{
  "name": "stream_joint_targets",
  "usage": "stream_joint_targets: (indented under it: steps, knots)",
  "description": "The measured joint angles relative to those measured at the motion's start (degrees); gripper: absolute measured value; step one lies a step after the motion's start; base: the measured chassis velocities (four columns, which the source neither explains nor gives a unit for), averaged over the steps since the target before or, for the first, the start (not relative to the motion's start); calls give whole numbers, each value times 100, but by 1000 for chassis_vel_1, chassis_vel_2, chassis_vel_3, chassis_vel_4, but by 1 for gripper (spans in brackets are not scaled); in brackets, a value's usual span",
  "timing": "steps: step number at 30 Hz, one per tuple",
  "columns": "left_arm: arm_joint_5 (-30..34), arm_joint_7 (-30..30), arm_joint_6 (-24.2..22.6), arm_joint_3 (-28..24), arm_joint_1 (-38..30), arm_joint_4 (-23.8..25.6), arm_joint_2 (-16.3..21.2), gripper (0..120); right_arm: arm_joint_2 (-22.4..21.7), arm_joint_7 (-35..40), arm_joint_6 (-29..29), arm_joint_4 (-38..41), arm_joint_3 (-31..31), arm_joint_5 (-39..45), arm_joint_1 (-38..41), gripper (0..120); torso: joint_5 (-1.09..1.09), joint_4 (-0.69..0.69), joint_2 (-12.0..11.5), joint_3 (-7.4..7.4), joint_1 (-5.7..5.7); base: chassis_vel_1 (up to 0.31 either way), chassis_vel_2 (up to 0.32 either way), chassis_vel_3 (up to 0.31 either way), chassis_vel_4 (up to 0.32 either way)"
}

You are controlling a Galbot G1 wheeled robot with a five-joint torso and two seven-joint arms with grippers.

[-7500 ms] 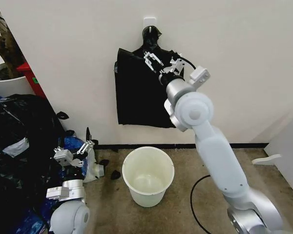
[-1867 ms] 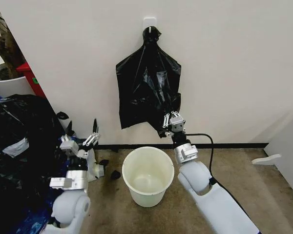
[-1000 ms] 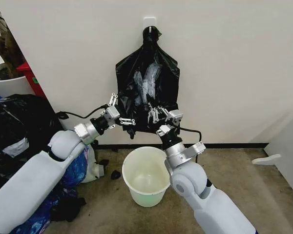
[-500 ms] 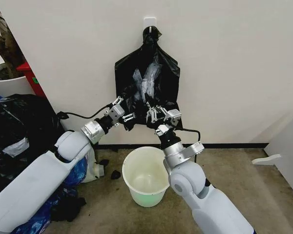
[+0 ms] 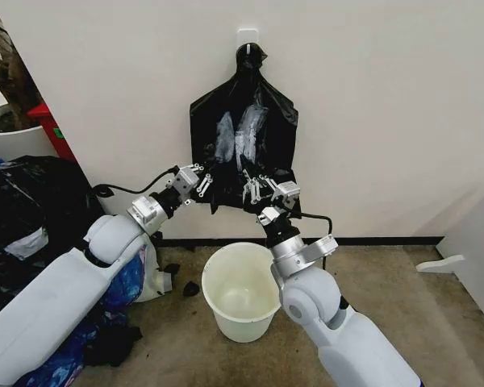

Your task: Place the garbage bag over the trash bin.

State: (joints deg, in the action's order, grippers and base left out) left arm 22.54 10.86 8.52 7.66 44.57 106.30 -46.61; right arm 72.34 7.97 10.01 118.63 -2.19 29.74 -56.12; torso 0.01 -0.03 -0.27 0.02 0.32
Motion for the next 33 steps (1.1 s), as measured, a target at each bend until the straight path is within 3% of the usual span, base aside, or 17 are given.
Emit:
stream_joint_targets:
  steps: [8,11,13,17,22,26,31,33]
  knots:
    - [1053,-350,298,694,1063,631,-452,0,-225,715,14,447,-23,92,-620,0,1,0,0,0,0,0,0,0,0]
    - [1103,-458,364,778,1367,867,-577,0,-310,1175,15,740,-122,71,-1000,0,0,-1,0,-1,0,0,0,0,0]
    - [875,-635,336,832,1644,1042,-582,0,-366,1530,14,1062,-204,-9,-1418,0,1,-4,0,-1,0,0,0,0,0]
    - [27,-1124,153,1158,2511,1420,-214,0,-463,1766,57,1637,-357,-404,-2235,0,-1,0,0,-1,-1,0,0,0,0]
    - [-117,-1442,114,1718,3191,1917,42,0,-505,1756,159,1993,-381,-764,-2719,0,0,2,1,-1,-1,0,0,0,0]
    - [567,-1410,369,2174,3336,2352,76,0,-497,1564,298,2188,-203,-1065,-2830,0,0,0,0,-1,-1,0,0,0,0]
    - [1447,-932,868,2382,3135,2503,-9,0,-385,1141,512,2209,94,-1423,-2791,0,1,-1,1,-1,0,0,0,0,0]
    - [1523,-868,913,2384,3100,2499,-26,0,-357,1083,530,2209,126,-1453,-2780,0,0,-1,1,0,0,0,0,0,0]
